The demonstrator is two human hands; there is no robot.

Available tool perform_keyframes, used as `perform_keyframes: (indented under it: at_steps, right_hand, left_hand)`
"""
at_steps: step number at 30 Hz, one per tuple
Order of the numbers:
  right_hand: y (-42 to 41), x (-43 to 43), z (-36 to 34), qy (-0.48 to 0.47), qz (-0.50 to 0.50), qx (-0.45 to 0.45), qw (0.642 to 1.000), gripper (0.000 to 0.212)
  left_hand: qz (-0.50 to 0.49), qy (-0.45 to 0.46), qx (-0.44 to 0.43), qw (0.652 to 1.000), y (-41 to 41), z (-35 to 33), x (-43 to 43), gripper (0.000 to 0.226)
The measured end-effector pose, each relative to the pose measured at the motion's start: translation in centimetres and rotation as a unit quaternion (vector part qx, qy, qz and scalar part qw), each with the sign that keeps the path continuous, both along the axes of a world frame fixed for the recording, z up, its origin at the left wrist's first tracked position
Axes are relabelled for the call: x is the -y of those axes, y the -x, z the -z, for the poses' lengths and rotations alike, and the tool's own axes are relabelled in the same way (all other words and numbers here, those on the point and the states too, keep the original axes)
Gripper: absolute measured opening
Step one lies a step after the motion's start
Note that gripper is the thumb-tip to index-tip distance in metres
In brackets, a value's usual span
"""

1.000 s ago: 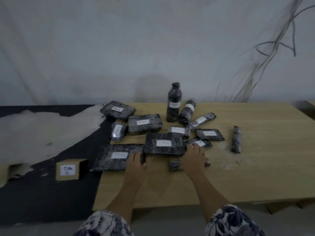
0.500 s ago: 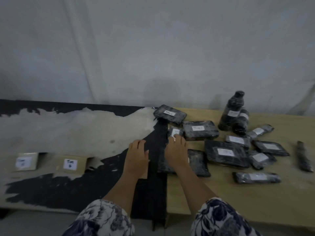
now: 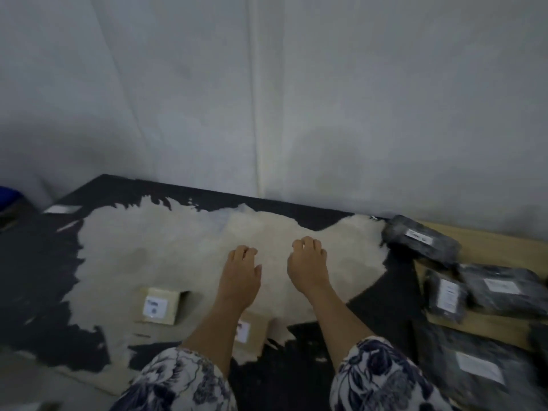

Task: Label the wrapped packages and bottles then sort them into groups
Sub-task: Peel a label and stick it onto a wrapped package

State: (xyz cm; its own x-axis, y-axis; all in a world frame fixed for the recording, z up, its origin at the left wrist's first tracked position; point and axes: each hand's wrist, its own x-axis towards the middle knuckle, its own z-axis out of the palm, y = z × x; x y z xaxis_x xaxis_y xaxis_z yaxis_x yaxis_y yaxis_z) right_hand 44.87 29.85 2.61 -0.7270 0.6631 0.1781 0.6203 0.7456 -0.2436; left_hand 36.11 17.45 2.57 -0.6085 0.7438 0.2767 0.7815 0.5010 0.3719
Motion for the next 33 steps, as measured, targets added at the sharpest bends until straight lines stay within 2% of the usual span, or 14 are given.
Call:
perform_keyframes:
  at_steps: [6,12,19,23,27,31,33]
  right_hand:
    - [12.9,3.3,-0.9,0.023,-0.048,-0.001,0.999,0.027]
    - [21.9,7.7,-0.3,0.027,-0.101,0.028,0.994,0.026]
    - [32.9,13.3,1.3,0.049,-0.091,0.040,0.994,0.030]
    - [39.0,17.4,1.9,0.090,-0.054,0.049,0.993,0.031]
    - [45.8,22.1,1.9,0.121,-0.065,0.052,0.989,0.030]
    - [50.8,25.2,2.2,0.136,-0.058,0.058,0.987,0.029]
    - [52.5,26.2,2.6,0.145,-0.052,0.067,0.986,0.028]
  left_hand:
    - [-0.043,0.034,-0.006,0.998,11.7,-0.9,3.3,0.039]
    - [-0.093,0.060,0.019,0.994,20.7,-0.2,7.2,0.038]
    - [-0.096,0.100,0.014,0.990,32.0,1.8,12.7,0.037]
    - [-0.085,0.135,0.022,0.987,38.2,2.6,16.5,0.036]
    - [-0.091,0.172,0.026,0.981,45.9,2.8,20.3,0.037]
    - [-0.134,0.140,0.103,0.976,52.4,3.3,22.8,0.035]
    - [-0.190,0.069,0.208,0.957,55.1,4.0,23.5,0.031]
